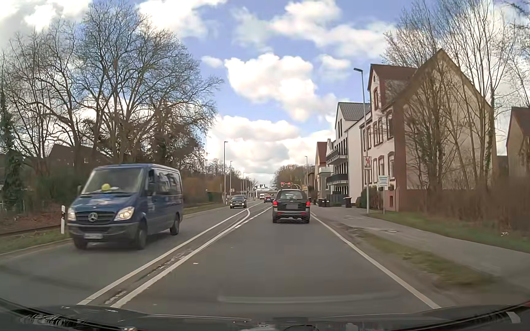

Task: Follow the waypoints while adhering to traffic rules and regulations

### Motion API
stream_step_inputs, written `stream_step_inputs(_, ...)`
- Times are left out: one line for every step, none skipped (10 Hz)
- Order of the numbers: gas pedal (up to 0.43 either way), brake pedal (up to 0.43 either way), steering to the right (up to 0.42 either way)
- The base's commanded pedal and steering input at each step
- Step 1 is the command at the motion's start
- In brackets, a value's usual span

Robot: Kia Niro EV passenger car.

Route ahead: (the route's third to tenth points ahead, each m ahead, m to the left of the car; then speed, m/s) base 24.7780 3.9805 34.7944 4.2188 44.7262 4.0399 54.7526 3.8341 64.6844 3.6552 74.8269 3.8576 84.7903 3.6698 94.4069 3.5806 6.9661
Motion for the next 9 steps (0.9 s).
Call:
stream_step_inputs(0.177, 0.000, 0.000)
stream_step_inputs(0.177, 0.000, 0.000)
stream_step_inputs(0.157, 0.000, 0.000)
stream_step_inputs(0.157, 0.000, 0.000)
stream_step_inputs(0.150, 0.000, 0.000)
stream_step_inputs(0.138, 0.000, 0.000)
stream_step_inputs(0.138, 0.000, 0.001)
stream_step_inputs(0.138, 0.000, 0.006)
stream_step_inputs(0.138, 0.000, 0.013)
